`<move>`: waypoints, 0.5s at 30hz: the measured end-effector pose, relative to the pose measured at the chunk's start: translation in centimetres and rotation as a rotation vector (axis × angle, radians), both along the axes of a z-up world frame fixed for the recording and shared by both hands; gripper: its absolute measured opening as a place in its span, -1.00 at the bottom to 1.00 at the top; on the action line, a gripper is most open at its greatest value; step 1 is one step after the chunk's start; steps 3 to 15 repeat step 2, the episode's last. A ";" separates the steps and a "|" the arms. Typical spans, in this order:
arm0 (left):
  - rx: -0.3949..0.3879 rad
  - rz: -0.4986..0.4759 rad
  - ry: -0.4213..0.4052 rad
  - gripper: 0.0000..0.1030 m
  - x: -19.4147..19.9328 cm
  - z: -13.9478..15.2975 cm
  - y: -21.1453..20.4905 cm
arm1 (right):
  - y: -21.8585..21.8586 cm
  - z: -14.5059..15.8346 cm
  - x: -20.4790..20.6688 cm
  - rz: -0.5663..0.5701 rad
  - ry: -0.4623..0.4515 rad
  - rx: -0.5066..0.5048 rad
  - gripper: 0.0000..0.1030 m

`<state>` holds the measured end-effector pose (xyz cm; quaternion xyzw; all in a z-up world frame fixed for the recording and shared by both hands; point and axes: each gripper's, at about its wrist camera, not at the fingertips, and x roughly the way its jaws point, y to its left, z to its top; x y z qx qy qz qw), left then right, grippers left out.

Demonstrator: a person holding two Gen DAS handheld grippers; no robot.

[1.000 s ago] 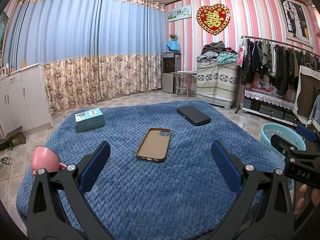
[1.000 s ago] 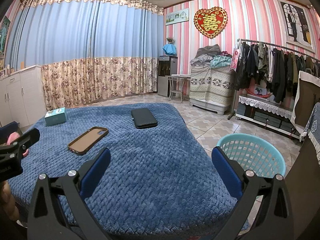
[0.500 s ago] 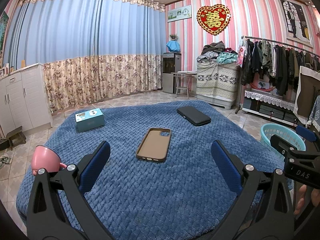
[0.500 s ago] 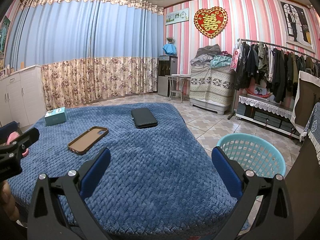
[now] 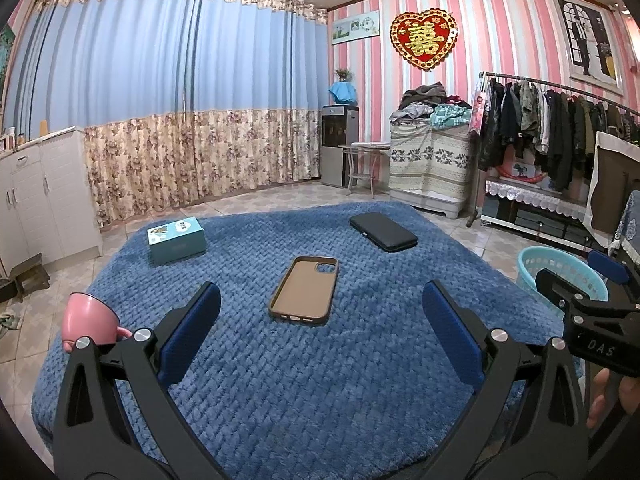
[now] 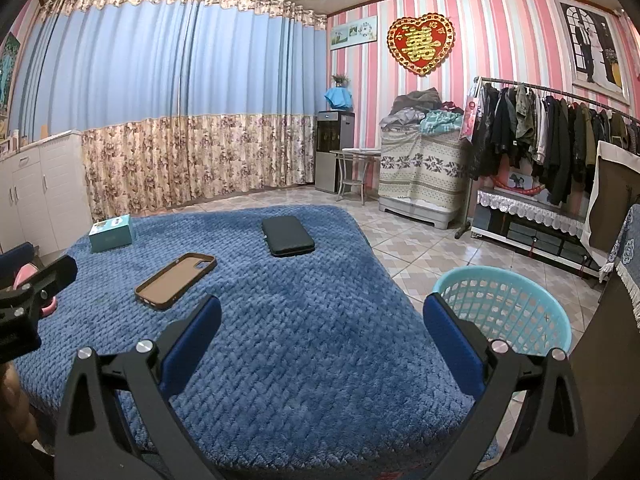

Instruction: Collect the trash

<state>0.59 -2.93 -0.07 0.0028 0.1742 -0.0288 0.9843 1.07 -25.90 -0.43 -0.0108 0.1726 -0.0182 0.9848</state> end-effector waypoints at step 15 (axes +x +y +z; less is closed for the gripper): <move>0.001 0.002 -0.002 0.90 0.0 0.0 0.0 | 0.0 0.0 0.0 0.000 0.000 0.000 0.91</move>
